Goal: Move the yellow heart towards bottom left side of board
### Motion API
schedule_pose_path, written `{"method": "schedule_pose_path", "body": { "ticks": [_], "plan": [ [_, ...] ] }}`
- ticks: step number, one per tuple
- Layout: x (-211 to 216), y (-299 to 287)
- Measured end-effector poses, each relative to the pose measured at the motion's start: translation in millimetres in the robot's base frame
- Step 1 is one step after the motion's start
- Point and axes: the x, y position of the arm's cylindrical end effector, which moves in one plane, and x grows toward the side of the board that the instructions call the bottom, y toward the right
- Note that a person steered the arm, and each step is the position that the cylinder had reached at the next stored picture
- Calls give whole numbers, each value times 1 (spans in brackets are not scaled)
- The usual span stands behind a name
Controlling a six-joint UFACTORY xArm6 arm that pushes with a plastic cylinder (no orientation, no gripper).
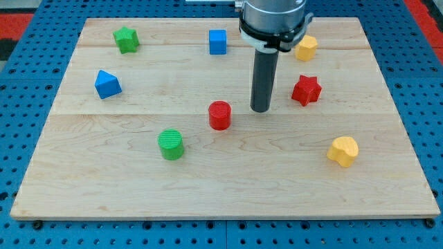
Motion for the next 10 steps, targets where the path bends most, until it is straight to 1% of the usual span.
{"method": "schedule_pose_path", "body": {
  "ticks": [2,3,4,5,6,7,9,10],
  "plan": [
    [52,2],
    [35,48],
    [28,107],
    [54,153],
    [94,139],
    [103,57],
    [91,-16],
    [89,8]
  ]
}}
